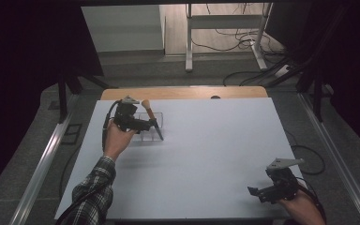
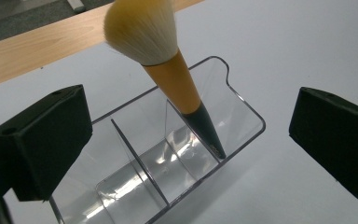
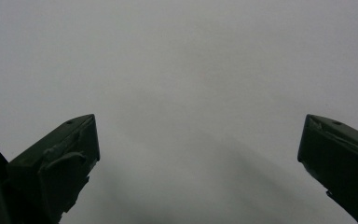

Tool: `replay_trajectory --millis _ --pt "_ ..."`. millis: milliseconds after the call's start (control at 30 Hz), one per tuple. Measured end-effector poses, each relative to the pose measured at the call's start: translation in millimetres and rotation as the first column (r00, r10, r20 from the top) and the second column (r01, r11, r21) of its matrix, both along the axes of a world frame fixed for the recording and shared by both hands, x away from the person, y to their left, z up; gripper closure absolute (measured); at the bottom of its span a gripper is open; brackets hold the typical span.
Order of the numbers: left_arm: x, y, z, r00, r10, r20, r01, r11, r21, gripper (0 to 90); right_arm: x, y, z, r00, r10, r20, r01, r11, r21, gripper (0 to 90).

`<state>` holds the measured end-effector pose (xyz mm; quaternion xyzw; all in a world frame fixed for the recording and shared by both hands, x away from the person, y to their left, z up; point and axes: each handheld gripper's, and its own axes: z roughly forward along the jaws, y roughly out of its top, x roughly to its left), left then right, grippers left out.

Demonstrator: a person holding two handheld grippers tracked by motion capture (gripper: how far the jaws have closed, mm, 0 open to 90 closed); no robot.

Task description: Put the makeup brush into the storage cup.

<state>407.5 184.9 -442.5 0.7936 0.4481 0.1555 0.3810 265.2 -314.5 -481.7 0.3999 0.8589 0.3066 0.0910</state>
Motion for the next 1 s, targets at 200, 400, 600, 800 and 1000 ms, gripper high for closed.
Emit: replay_trajectory --millis 200,400,600,800,1000 --pt "-2.4 0.3 1.4 1.0 0.002 0.006 -0.002 0.9999 0.013 0.0 0.0 0.1 0.0 1.0 -0.002 0.001 0.002 1.0 -0.005 0.0" --pt "-5.5 -0.4 4.0 0.9999 -0.01 0.008 0.01 0.9998 0.018 0.0 0.0 -0.1 0.2 1.0 -0.006 0.002 0.006 1.0 -0.002 0.0" --pt "-8.8 -3.2 5.0 0.9996 -0.026 0.009 0.026 0.9983 0.053 0.0 -0.2 0.4 0.0 0.9999 -0.009 0.005 0.009 1.0 -0.004 0.0" --pt "-14.6 -3.3 7.0 0.9994 -0.028 0.018 0.027 0.9981 0.055 0.0 -0.2 0.2 0.4 0.9999 -0.014 0.009 0.014 1.0 -0.003 0.0" --pt "-19.7 -2.4 9.0 0.9991 -0.036 0.024 0.034 0.9977 0.059 0.0 0.1 0.3 0.5 0.9998 -0.013 0.012 0.013 1.0 -0.005 0.0"
